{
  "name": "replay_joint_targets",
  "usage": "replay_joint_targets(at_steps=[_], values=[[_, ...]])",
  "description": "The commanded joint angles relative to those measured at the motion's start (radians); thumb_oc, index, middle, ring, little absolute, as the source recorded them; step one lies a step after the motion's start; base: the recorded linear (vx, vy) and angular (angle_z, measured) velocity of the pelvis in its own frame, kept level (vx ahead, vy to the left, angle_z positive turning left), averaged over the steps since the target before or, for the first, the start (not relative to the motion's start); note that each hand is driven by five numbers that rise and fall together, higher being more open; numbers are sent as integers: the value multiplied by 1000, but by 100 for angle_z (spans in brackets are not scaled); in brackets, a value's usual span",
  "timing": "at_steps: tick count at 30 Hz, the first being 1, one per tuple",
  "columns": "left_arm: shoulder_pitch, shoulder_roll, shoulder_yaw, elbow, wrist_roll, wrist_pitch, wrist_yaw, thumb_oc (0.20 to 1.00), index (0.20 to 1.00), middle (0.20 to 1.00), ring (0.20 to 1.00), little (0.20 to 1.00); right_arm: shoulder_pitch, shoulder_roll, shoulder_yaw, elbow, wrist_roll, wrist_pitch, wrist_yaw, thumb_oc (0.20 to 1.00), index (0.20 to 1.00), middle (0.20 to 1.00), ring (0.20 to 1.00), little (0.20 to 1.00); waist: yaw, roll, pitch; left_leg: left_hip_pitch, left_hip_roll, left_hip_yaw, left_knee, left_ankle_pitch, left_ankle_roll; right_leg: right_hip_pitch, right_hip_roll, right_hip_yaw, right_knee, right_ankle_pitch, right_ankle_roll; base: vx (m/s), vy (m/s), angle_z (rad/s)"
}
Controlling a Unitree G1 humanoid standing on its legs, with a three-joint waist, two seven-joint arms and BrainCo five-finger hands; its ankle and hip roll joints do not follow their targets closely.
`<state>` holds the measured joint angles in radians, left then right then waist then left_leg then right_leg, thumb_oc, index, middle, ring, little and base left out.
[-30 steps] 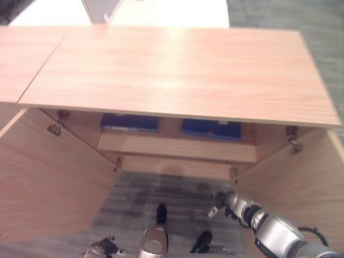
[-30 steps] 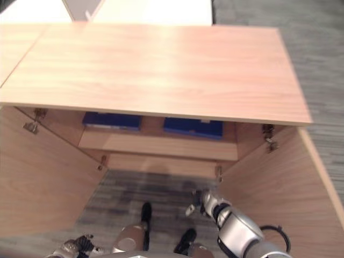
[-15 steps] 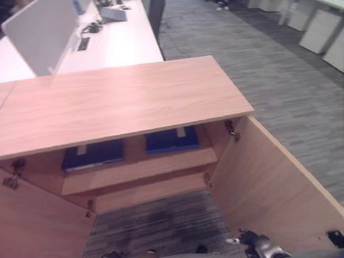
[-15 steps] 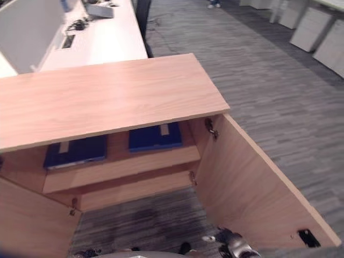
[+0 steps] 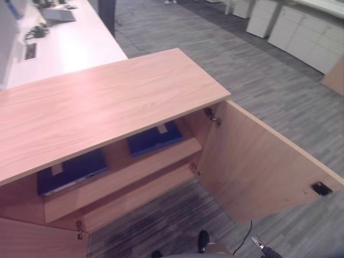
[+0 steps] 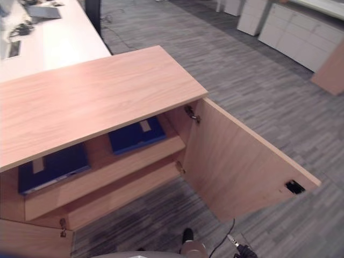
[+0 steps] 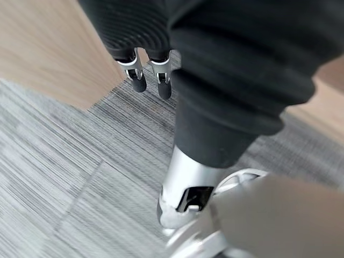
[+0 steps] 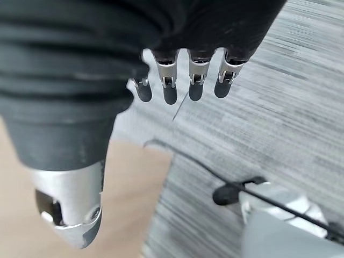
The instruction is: Put the empty folder in the office cabinet
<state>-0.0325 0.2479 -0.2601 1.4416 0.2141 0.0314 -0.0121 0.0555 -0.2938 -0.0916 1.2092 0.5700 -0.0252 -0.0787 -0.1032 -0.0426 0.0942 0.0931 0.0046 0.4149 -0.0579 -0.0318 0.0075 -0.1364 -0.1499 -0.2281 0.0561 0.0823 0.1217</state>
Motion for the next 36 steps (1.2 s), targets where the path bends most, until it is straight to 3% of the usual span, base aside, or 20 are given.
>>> replay_joint_targets(at_steps=[1, 5, 6, 7, 9, 10, 11, 13, 15, 17, 20, 27, 31, 36], values=[[4, -11, 68, 52, 5, -5, 4, 1000, 1000, 1000, 1000, 1000, -27, -12, -17, 38, -10, -24, -26, 1000, 1000, 1000, 1000, 1000, -17, 7, 9, 2, -48, -66, -29, -75, 13, -98, -2, -126, -31, 96, 88, -131, 0, -58], [3, -4, 79, 47, -12, -2, 12, 1000, 1000, 1000, 1000, 1000, -19, -46, -42, 56, -72, -11, -34, 1000, 1000, 1000, 1000, 1000, -14, 27, 13, -7, -14, -39, -29, -67, 17, -80, -84, -129, 66, 40, 68, -118, -19, -42], [2, -5, 79, 47, -12, -2, 12, 1000, 1000, 1000, 1000, 1000, -19, -46, -43, 56, -73, -11, -34, 1000, 1000, 1000, 1000, 1000, -13, 27, 13, -7, -16, -39, -29, -68, 18, -83, -86, -126, 73, 36, 69, -107, -29, -19], [-10, 3, 85, 41, -22, 0, 18, 1000, 1000, 1000, 1000, 1000, -10, -61, -70, 66, -89, -2, -36, 1000, 1000, 1000, 1000, 1000, -12, 31, 7, -8, -5, -34, -29, -70, 20, -62, -138, -101, 111, 31, 66, -66, -28, -17], [-25, 11, 84, 34, -27, 0, 26, 1000, 1000, 1000, 1000, 1000, -1, -70, -106, 76, -78, 0, -37, 1000, 1000, 1000, 1000, 1000, -12, 32, -5, -7, -1, -32, -29, -73, 25, -36, -199, -59, 141, 45, 72, -46, -55, 0], [-25, 11, 83, 34, -27, 1, 27, 1000, 1000, 1000, 1000, 1000, 0, -70, -107, 76, -78, 0, -37, 1000, 1000, 1000, 1000, 1000, -10, 31, -4, -6, -4, -31, -29, -74, 26, -37, -201, -57, 142, 45, 74, 8, -115, 11], [-30, 18, 80, 31, -25, -1, 33, 1000, 1000, 1000, 1000, 1000, 5, -76, -139, 81, -58, -2, -44, 1000, 1000, 1000, 1000, 1000, -13, 25, -23, -9, -3, -39, -29, -74, 25, -3, -241, -17, 139, 80, 86, 19, -114, 3], [-31, 26, 73, 28, -19, -2, 36, 1000, 1000, 1000, 1000, 1000, 15, -77, -155, 71, -44, -4, -48, 1000, 1000, 1000, 1000, 1000, -13, 10, -41, -13, -5, -42, -29, -74, 23, 27, -258, 23, 115, 106, 101, 20, -159, 2], [-30, 35, 68, 28, -13, -6, 39, 1000, 1000, 1000, 1000, 1000, 14, -87, -167, 54, -29, -10, -54, 1000, 1000, 1000, 1000, 1000, -14, -9, -53, -28, -7, -30, -29, -51, 22, 43, -246, 60, 77, 119, 98, -66, -190, -2], [-29, 41, 70, 26, -8, -9, 38, 1000, 1000, 1000, 1000, 1000, 17, -100, -170, 3, -35, -21, -68, 1000, 1000, 1000, 1000, 1000, -10, -22, -63, -26, -4, -33, -29, -47, 16, 63, -212, 100, 26, 78, 108, -33, -171, -52], [-18, 46, 81, 20, -6, -12, 42, 1000, 1000, 1000, 1000, 1000, 6, -132, -149, -78, -80, -36, -90, 1000, 1000, 1000, 1000, 1000, 7, -31, -73, -15, 15, -39, -29, -34, -2, 97, -164, 106, -29, 14, 120, 31, -223, -43], [37, 22, 82, -8, 2, -22, 54, 1000, 1000, 1000, 1000, 1000, -18, -277, -111, -398, -257, -79, -120, 1000, 1000, 1000, 1000, 1000, 16, -39, -70, -25, 134, -59, -25, 35, -68, 123, -47, 73, -65, -45, 66, -22, -274, -3], [44, 39, 111, -39, -14, -21, 49, 1000, 1000, 1000, 1000, 1000, -14, -363, -63, -585, -358, -91, -61, 1000, 1000, 1000, 1000, 1000, 23, -28, -62, -31, 199, -60, 3, 69, -100, 141, 18, 58, -60, -98, 29, -26, -246, 4], [50, 57, 124, -57, -4, -15, 32, 1000, 1000, 1000, 1000, 1000, 1, -406, -9, -725, -375, -114, 10, 1000, 1000, 1000, 1000, 1000, 27, -21, -55, -44, 257, -69, 38, 95, -125, 165, 84, 43, -75, -132, -6, -19, -193, 7]])
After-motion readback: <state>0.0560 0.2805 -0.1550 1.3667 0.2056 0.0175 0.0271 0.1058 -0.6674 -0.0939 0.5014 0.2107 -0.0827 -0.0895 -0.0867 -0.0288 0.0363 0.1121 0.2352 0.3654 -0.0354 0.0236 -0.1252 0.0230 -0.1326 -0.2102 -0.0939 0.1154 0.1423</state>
